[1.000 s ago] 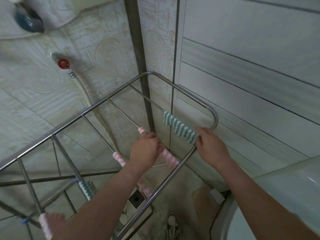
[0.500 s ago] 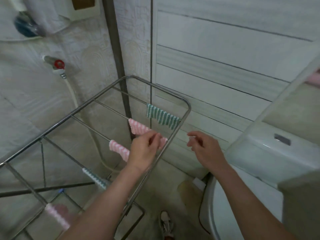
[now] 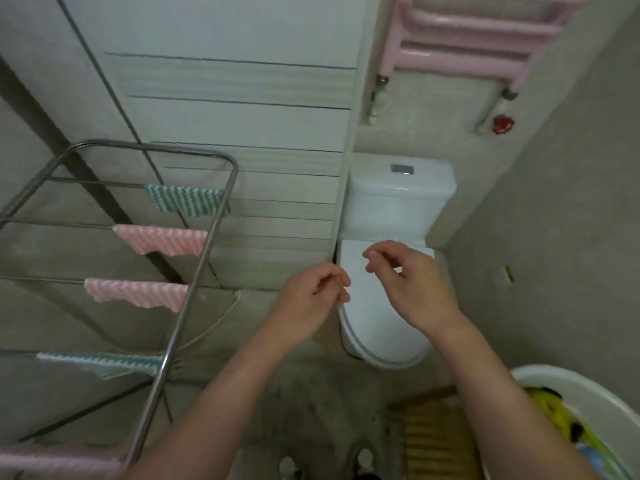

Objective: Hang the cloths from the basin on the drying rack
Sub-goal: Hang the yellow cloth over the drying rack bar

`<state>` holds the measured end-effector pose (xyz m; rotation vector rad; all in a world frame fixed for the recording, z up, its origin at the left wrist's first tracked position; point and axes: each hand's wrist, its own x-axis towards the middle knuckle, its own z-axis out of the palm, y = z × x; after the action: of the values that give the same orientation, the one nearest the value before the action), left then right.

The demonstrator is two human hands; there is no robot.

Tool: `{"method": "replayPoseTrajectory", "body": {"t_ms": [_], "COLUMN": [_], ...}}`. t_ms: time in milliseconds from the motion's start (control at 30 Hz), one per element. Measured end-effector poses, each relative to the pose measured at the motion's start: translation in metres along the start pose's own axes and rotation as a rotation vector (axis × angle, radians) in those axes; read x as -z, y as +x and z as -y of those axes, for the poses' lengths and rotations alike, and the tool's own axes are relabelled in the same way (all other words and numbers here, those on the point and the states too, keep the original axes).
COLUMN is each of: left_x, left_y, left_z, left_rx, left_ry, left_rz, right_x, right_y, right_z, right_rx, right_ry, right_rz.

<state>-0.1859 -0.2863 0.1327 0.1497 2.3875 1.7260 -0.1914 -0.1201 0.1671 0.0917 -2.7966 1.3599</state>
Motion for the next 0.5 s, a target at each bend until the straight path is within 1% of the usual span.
{"method": "replayPoseTrajectory", "body": {"t_ms": [100,133,267,367,500], "left_x": [-0.062,-0.076,-0.166,-0.22,-0.291], "left_y": [-0.003,-0.004,-0.01,-0.017,-0.032], "left_z": [-0.013,-0.013,-0.012,-0.002,0.009], "left_rx": [-0.028,-0.028,-0.05,-0.091,-0.119], "left_ry": [0.088,0.131,0.322,0.423,0.511], "left_rz": [0.134,0.176,0.417,0.487,0.634], "right_x": [0.042,0.048,0.093,0.106,0.118], "right_y": [-0.038,-0.047,-0.104,-0.139,-0.185], "right_z": [-0.039,-0.049,-0.12,-0.176,-0.247], "right_rx": [-0.094,-0.129,-0.324,-0.455,-0.656], "right_ry": [-0.067,-0.066,-0.04,-0.035,-0.003], "right_rz": [-0.034,-0.033,-0.107,-0.138,-0.171]}}
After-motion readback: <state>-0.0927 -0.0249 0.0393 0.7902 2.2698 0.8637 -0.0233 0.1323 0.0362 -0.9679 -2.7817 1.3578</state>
